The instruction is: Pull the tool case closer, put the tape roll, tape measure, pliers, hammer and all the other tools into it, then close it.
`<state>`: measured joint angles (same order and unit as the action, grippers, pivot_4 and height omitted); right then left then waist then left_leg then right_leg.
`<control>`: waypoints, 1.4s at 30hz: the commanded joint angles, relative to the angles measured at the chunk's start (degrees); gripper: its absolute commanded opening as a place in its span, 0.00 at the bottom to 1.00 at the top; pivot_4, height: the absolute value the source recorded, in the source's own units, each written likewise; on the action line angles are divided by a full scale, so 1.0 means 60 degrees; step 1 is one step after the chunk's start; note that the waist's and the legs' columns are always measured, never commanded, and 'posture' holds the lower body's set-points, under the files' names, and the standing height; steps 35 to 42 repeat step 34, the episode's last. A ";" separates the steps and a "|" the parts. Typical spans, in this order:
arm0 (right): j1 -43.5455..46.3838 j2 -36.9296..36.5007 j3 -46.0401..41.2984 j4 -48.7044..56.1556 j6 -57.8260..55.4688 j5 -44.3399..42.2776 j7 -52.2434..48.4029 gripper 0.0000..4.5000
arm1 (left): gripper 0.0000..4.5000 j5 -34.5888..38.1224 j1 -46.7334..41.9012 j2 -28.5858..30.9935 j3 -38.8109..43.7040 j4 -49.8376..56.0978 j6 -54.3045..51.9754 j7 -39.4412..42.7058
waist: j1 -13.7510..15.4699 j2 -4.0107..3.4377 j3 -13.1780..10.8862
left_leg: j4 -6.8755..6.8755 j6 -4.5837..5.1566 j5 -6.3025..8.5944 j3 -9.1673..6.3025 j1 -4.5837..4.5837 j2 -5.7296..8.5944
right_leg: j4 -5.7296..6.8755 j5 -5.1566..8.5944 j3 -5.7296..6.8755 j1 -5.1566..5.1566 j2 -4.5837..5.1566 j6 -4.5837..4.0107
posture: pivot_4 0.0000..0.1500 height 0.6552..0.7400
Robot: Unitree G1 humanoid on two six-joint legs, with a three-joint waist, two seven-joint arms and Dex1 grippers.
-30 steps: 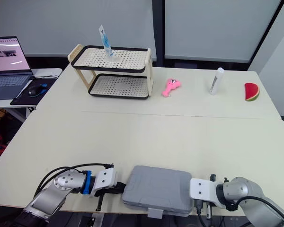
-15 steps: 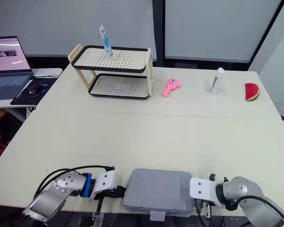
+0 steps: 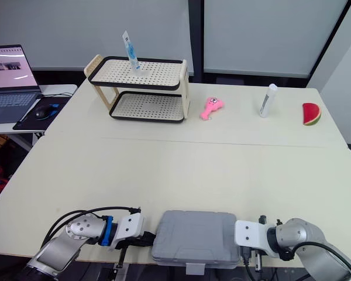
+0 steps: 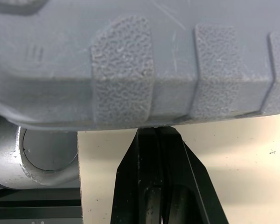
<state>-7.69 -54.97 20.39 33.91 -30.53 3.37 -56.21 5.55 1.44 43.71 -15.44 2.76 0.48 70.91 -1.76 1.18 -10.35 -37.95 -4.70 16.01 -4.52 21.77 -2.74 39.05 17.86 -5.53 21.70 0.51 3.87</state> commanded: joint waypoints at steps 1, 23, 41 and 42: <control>-0.0379 -0.0436 -0.1005 0.0334 -0.0027 -0.0313 -0.0043 0.00 | 0.00 0.0466 0.0084 0.0454 0.0700 0.0019 0.0094 0.0109 | 0.0001 0.0001 0.0000 | 0.0000 0.0000 0.0000 0.0000 0.0000 0.0000 | 0.0000 0.0000 0.0000 0.0000 0.0000 0.0000 | 1.00 0.94; -0.2236 -0.1177 -0.6731 -0.1806 0.3617 -0.2462 -0.2429 0.00 | 0.00 0.1253 0.0111 0.1621 0.3756 -0.1149 -0.0609 -0.1195 | -0.0021 0.0009 -0.0008 | 0.0006 -0.0001 0.0001 0.0011 -0.0052 -0.0001 | -0.0006 0.0001 -0.0007 -0.0055 0.0003 0.0001 | 1.00 0.94; -0.1640 -0.1230 -0.6327 -0.2815 0.4230 -0.2287 -0.2586 0.00 | 0.00 0.1232 0.0213 0.1608 0.3797 -0.1358 -0.0454 -0.1275 | -0.0013 0.0008 -0.0011 | 0.0009 -0.0001 0.0001 0.0012 -0.0052 -0.0002 | -0.0006 0.0002 -0.0006 -0.0054 0.0003 0.0000 | 1.00 0.94; -0.1640 -0.1230 -0.6327 -0.2815 0.4230 -0.2287 -0.2586 0.00 | 0.00 0.1232 0.0213 0.1608 0.3797 -0.1358 -0.0454 -0.1275 | -0.0013 0.0008 -0.0011 | 0.0009 -0.0001 0.0001 0.0012 -0.0052 -0.0002 | -0.0006 0.0002 -0.0006 -0.0054 0.0003 0.0000 | 1.00 0.94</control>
